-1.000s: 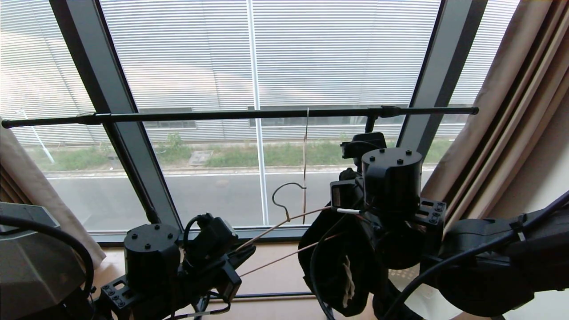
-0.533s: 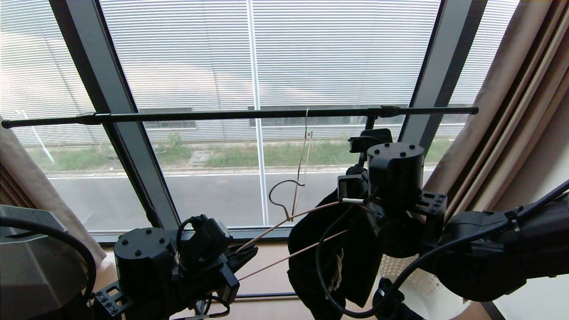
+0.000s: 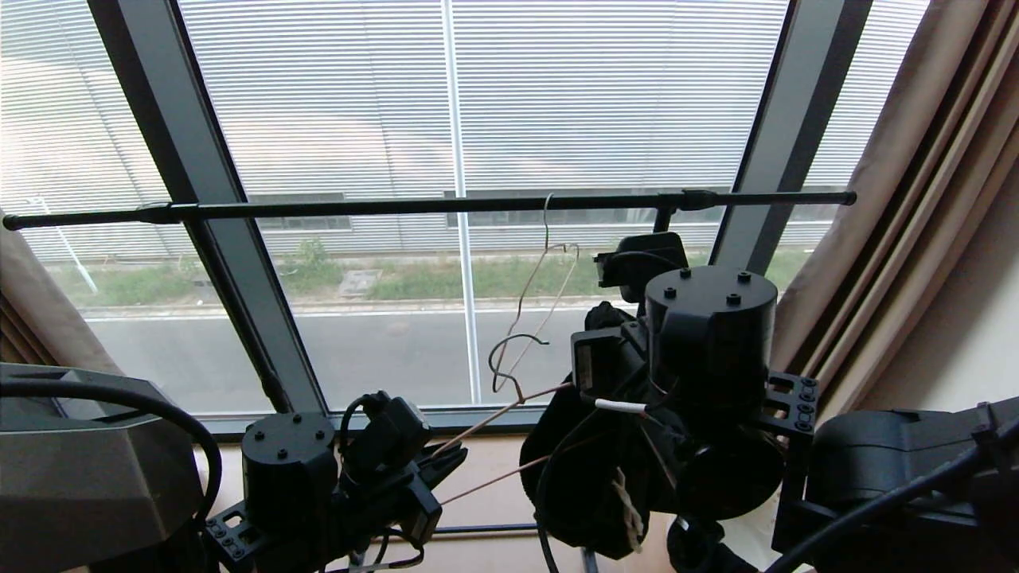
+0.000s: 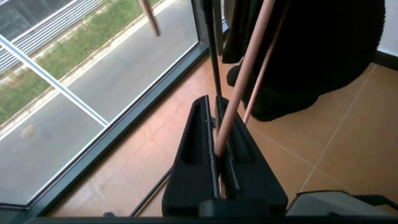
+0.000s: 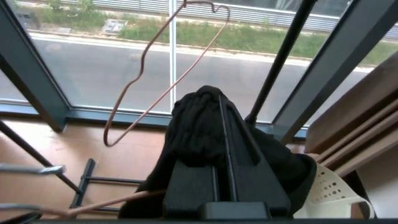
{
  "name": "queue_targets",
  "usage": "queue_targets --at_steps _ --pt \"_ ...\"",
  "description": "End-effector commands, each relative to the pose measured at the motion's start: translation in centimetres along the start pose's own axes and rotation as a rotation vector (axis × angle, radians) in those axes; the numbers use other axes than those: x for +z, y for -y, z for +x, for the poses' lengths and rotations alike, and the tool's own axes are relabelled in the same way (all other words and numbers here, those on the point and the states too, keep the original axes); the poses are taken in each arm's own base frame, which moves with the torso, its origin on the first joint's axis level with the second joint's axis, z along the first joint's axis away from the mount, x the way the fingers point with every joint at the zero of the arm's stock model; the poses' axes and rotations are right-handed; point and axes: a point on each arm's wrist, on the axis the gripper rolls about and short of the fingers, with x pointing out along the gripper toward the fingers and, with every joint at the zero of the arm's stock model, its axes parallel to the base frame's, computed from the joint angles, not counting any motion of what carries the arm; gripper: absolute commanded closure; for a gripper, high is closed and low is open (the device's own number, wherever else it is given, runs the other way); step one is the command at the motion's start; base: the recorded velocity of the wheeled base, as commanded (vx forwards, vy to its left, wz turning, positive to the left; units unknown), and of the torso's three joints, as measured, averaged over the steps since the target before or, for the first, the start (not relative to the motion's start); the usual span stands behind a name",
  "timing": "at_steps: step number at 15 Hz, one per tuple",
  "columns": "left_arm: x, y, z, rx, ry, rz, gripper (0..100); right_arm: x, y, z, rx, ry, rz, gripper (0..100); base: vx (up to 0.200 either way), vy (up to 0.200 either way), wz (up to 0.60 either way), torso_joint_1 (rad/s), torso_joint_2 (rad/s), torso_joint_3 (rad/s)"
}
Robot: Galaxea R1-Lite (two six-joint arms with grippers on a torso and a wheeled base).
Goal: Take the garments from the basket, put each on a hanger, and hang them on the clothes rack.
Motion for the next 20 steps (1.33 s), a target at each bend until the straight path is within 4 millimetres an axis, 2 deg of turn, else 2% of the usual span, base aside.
queue_targets --at_steps 1,7,10,12,13,14,17,20 --pt "-0.1 -0.1 0.2 0.023 -0.008 -0.018 100 0.0 -0.6 -0.8 0.022 0.004 -0.001 100 0.0 0.0 0.0 0.0 0.0 0.0" --pt "0.0 -0.2 0.8 0.053 -0.006 -0.037 100 -1.8 -4.0 -3.1 0.133 -0.012 -0.049 100 0.0 0.0 0.0 0.0 0.0 0.0" --pt "-0.1 -0.3 1.0 0.056 -0.008 -0.037 100 -1.6 -4.6 -4.3 0.169 -0.004 -0.043 100 0.0 0.0 0.0 0.0 0.0 0.0" --pt "-0.1 -0.3 1.0 0.056 -0.007 -0.037 100 -1.6 -4.6 -4.3 0.169 -0.002 -0.036 100 0.0 0.0 0.0 0.0 0.0 0.0" --pt "-0.1 -0.3 1.0 0.056 -0.007 -0.037 100 -1.3 -4.1 -4.4 0.163 0.002 -0.024 0 0.0 0.0 0.0 0.0 0.0 0.0" --pt "-0.1 -0.3 0.9 0.058 -0.001 -0.036 100 -1.1 -3.8 -4.3 0.156 0.004 -0.015 0 0.0 0.0 0.0 0.0 0.0 0.0" --pt "0.0 -0.2 0.6 0.066 0.031 -0.032 100 -0.3 -0.5 -2.7 0.056 0.003 0.009 0 0.0 0.0 0.0 0.0 0.0 0.0" --pt "0.0 -0.2 0.5 0.065 0.034 -0.044 100 -0.1 0.4 -1.6 0.014 0.003 0.018 0 0.0 0.0 0.0 0.0 0.0 0.0"
